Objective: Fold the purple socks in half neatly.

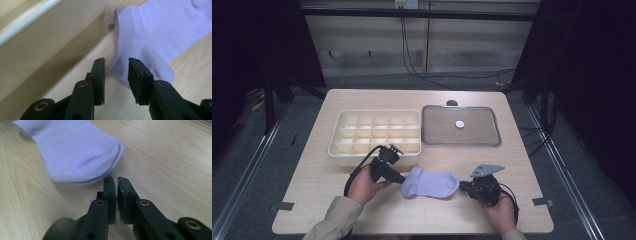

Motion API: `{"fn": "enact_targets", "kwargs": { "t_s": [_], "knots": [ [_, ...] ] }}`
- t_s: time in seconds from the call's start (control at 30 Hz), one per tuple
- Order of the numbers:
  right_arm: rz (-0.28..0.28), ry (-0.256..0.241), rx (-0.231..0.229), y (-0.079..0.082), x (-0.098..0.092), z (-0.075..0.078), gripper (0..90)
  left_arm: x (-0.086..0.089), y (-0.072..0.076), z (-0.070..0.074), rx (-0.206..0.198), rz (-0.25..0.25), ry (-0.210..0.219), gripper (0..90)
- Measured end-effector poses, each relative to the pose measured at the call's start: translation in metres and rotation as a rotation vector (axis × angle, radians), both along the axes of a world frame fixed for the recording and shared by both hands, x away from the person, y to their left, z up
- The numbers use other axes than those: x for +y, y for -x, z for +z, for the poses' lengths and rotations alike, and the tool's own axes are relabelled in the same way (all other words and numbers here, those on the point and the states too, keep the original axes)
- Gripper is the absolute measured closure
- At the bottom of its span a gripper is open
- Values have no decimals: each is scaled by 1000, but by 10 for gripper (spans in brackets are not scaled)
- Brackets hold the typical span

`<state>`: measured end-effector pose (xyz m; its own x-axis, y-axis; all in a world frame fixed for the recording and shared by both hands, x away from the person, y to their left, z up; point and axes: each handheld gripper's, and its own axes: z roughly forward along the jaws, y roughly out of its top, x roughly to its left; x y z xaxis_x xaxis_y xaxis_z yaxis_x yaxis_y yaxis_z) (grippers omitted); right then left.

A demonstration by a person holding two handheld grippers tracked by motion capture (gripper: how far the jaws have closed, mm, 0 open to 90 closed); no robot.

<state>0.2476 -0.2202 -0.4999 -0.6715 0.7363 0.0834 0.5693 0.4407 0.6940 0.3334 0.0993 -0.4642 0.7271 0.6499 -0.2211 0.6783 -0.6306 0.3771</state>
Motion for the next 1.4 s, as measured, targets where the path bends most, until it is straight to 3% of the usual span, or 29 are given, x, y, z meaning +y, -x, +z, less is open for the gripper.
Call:
{"fn": "enact_targets", "kwargs": {
  "t_s": [0.03, 0.1, 0.2, 0.33, 0.37, 0.47, 0.7, 0.9, 1.4],
  "knots": [
    [2, -1, 0, 0, 0, 0, 850, 0, -1, -2, 1, 3, 1, 662],
    [1, 0, -1, 0, 0, 0, 850, 0, -1, -5, 8, 5, 43, 661],
    [-2, 4, 3, 0, 1, 0, 850, -2, -2, -9, 2, 12, 45, 656],
    [0, -1, 6, 0, 1, 0, 851, -3, -2, -11, 8, 23, 48, 797],
    [-1, 1, 6, 0, 1, 0, 851, -2, -2, -10, 8, 24, 40, 807],
    [-2, -1, 4, -1, 1, 0, 851, 0, -2, -5, 24, 10, 77, 815],
    [-1, -9, -5, -3, 2, 2, 851, 0, -1, 15, 29, -29, 121, 812],
    [14, -22, -2, -4, 6, 1, 851, -8, 5, 28, 28, -73, 120, 809],
    [60, -19, 4, -3, 19, 1, 852, -22, 9, 39, 41, -114, 113, 809]
  ]
}}
